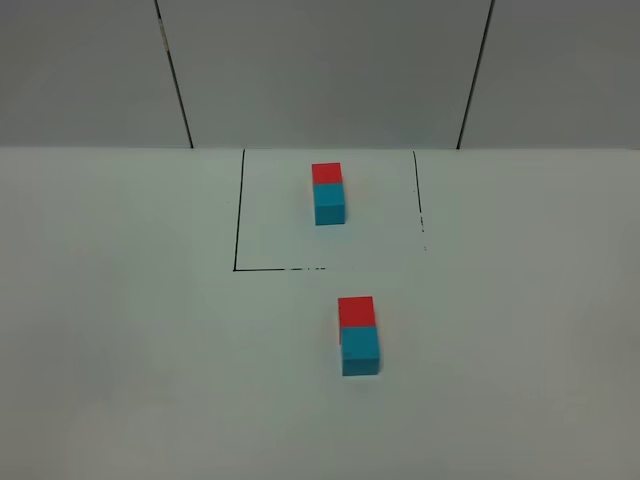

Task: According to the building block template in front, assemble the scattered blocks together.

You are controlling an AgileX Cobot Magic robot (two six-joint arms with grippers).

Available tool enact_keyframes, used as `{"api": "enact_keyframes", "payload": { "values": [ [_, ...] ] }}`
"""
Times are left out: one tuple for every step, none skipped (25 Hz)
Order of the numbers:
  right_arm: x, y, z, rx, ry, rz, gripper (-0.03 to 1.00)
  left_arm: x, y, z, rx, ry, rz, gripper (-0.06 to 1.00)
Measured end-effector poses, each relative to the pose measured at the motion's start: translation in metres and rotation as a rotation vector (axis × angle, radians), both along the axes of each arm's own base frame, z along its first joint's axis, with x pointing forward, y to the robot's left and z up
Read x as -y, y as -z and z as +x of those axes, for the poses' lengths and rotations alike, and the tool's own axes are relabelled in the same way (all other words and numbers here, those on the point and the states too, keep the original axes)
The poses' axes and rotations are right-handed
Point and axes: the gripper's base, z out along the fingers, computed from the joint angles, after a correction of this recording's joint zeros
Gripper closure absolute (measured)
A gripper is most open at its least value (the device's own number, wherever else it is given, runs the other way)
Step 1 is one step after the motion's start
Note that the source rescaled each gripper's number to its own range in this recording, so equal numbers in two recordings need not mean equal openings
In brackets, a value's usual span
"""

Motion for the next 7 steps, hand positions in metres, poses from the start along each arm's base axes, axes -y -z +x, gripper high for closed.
{"api": "enact_keyframes", "payload": {
  "values": [
    [0.0000,0.0000,0.0000,0.000,0.000,0.000,-0.03,0.0000,0.0000,0.0000,0.000,0.000,0.000,0.25],
    [0.0000,0.0000,0.0000,0.000,0.000,0.000,-0.03,0.0000,0.0000,0.0000,0.000,0.000,0.000,0.25],
    [0.0000,0.0000,0.0000,0.000,0.000,0.000,-0.03,0.0000,0.0000,0.0000,0.000,0.000,0.000,0.25],
    [0.0000,0.0000,0.0000,0.000,0.000,0.000,-0.03,0.0000,0.0000,0.0000,0.000,0.000,0.000,0.25],
    [0.0000,0.0000,0.0000,0.000,0.000,0.000,-0.03,0.0000,0.0000,0.0000,0.000,0.000,0.000,0.25],
    [-0.0001,0.0000,0.0000,0.000,-0.001,0.001,-0.03,0.0000,0.0000,0.0000,0.000,0.000,0.000,0.25],
    [-0.0001,0.0000,0.0000,0.000,-0.001,0.001,-0.03,0.0000,0.0000,0.0000,0.000,0.000,0.000,0.25]
  ]
}}
